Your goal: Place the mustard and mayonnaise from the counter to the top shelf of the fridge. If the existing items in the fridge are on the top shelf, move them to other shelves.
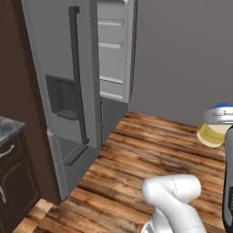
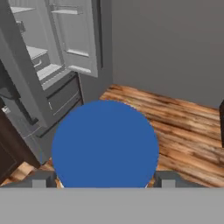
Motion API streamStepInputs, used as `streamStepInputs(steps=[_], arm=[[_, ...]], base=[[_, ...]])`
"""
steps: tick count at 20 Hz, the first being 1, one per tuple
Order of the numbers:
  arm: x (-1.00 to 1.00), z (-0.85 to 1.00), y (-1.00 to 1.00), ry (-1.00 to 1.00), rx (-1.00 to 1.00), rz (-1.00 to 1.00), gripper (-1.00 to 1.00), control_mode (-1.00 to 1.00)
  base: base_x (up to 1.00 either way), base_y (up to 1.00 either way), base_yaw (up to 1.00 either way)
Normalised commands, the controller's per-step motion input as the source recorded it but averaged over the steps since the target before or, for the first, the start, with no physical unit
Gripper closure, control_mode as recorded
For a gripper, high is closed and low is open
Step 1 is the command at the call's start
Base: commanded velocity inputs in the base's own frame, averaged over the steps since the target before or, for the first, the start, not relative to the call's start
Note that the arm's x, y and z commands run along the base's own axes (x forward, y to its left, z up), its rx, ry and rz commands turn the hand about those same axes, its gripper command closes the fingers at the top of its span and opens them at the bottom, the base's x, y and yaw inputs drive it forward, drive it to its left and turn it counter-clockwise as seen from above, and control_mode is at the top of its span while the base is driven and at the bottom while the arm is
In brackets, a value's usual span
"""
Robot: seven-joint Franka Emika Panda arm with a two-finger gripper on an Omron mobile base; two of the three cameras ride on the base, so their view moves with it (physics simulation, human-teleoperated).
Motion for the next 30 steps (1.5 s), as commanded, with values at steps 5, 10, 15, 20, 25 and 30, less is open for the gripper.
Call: streamStepInputs(steps=[5, 10, 15, 20, 25, 30], arm=[[0.00, 0.00, 0.00, 0.00, 0.00, 0.00, 1.00, 1.00], [0.00, 0.00, 0.00, 0.00, 0.00, 0.00, 1.00, 1.00], [0.00, 0.00, 0.00, 0.00, 0.00, 0.00, 1.00, 1.00], [0.00, 0.00, 0.00, 0.00, 0.00, 0.00, 1.00, 1.00], [0.00, 0.00, 0.00, 0.00, 0.00, 0.00, 1.00, 1.00], [0.00, 0.00, 0.00, 0.00, 0.00, 0.00, 1.00, 1.00]], base=[[1.00, -0.76, -0.13], [1.00, -0.59, 0.03], [1.00, -0.59, 0.08], [0.95, -0.57, 0.22], [0.28, -0.16, 0.86], [0.03, 0.00, 1.00]])
